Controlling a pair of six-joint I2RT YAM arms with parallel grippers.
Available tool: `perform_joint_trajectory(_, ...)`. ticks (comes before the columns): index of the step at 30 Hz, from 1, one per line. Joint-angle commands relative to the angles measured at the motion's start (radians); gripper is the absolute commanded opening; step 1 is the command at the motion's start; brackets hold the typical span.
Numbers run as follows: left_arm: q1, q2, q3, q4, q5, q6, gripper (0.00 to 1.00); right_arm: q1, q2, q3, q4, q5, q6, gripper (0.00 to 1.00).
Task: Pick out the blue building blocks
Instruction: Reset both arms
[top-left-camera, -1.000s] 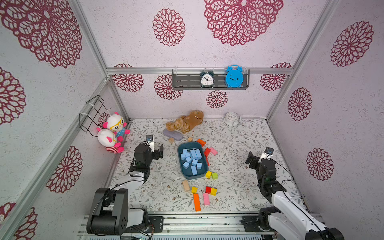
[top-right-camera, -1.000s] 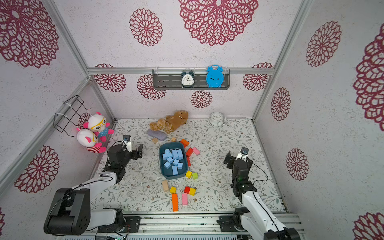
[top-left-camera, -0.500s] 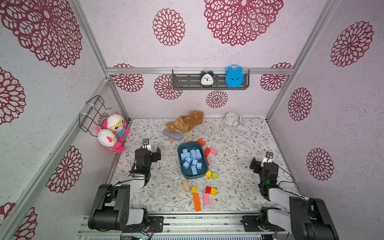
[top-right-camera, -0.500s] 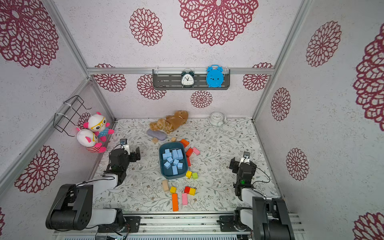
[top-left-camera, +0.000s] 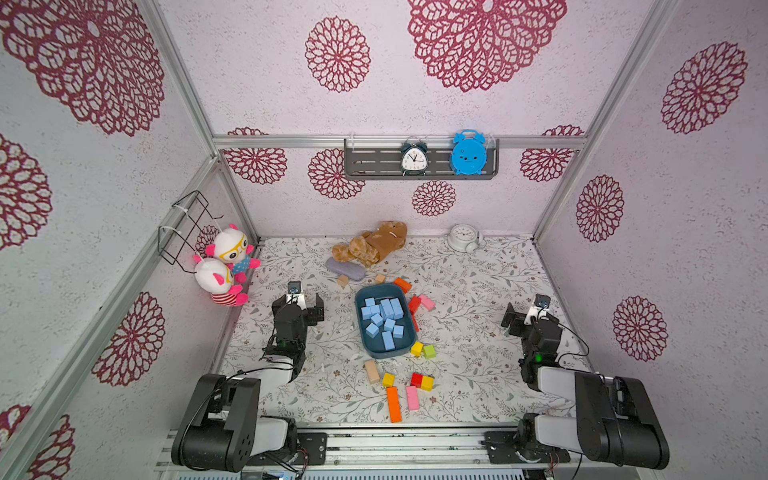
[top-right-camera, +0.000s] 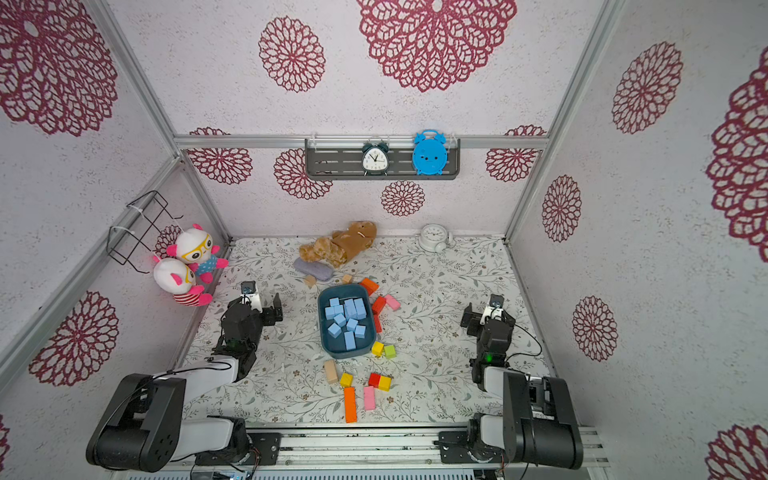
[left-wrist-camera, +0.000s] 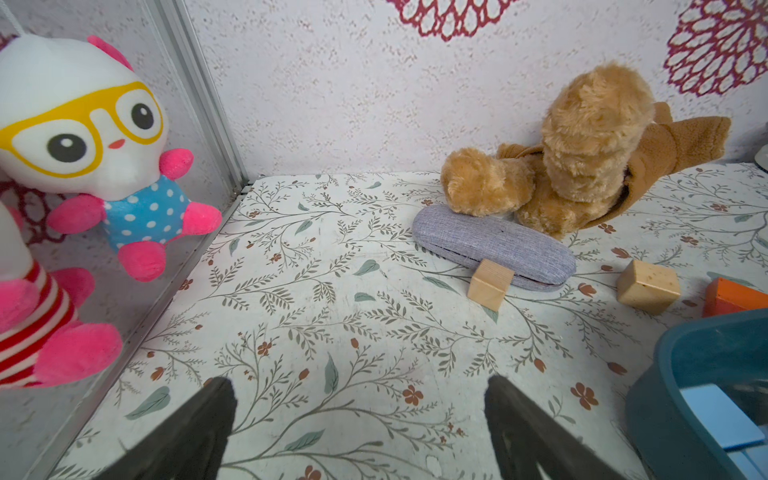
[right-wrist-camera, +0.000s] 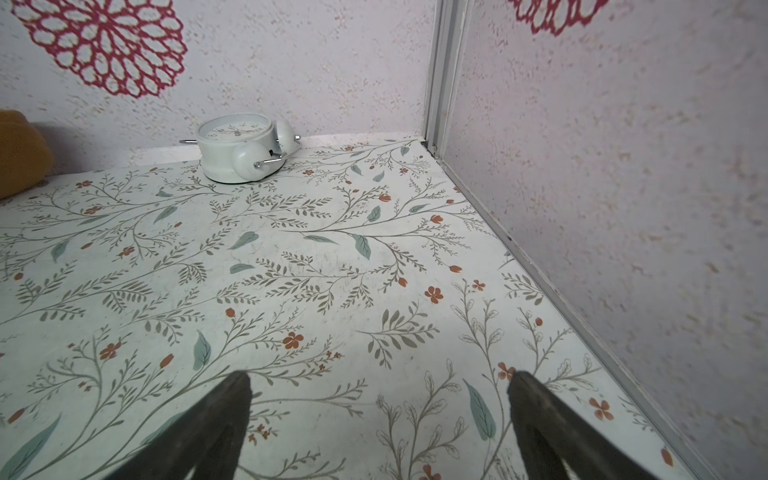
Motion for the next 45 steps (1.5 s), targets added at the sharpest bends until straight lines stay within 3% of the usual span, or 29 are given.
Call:
perform_joint_trajectory(1, 0.012, -0.022, 0.002, 0.014, -0.038, 0.023, 0.97, -0.003, -0.025, -0.007, 0.051, -0.027, -0.004, 0.99)
perform_joint_trajectory(6, 0.043, -0.003, -0.016, 0.060, -0.050, 0.036, 0.97, 0.013, -0.042, -0.037, 0.090, -0.061, 0.022, 0.99)
perform_joint_trajectory(9, 0.059, 0.069, -0.046, 0.233, -0.102, 0.073, 0.97, 0.021, -0.025, -0.032, 0.106, -0.053, 0.034, 0.99)
perform_joint_trajectory(13, 0.092, 0.228, -0.052, 0.446, -0.145, 0.030, 0.97, 0.051, 0.024, -0.021, 0.161, -0.040, 0.046, 0.99)
perform_joint_trajectory(16, 0.162, 0.239, 0.054, 0.228, -0.205, -0.097, 0.97, 0.082, 0.079, -0.018, 0.228, 0.001, 0.003, 0.99)
perform_joint_trajectory(19, 0.181, 0.224, 0.058, 0.180, -0.159, -0.114, 0.97, 0.084, 0.164, 0.000, 0.270, -0.002, -0.004, 0.99)
perform_joint_trajectory(21, 0.184, 0.230, 0.046, 0.218, -0.148, -0.110, 0.98, 0.089, 0.251, -0.004, 0.368, -0.018, -0.012, 0.99)
perform_joint_trajectory(27, 0.183, 0.226, 0.048, 0.207, -0.151, -0.112, 0.97, 0.089, 0.232, 0.059, 0.208, -0.052, -0.023, 0.99)
perform_joint_trajectory(45, 0.195, 0.226, 0.042, 0.212, -0.131, -0.117, 0.97, 0.085, 0.232, 0.052, 0.226, -0.059, -0.020, 0.99)
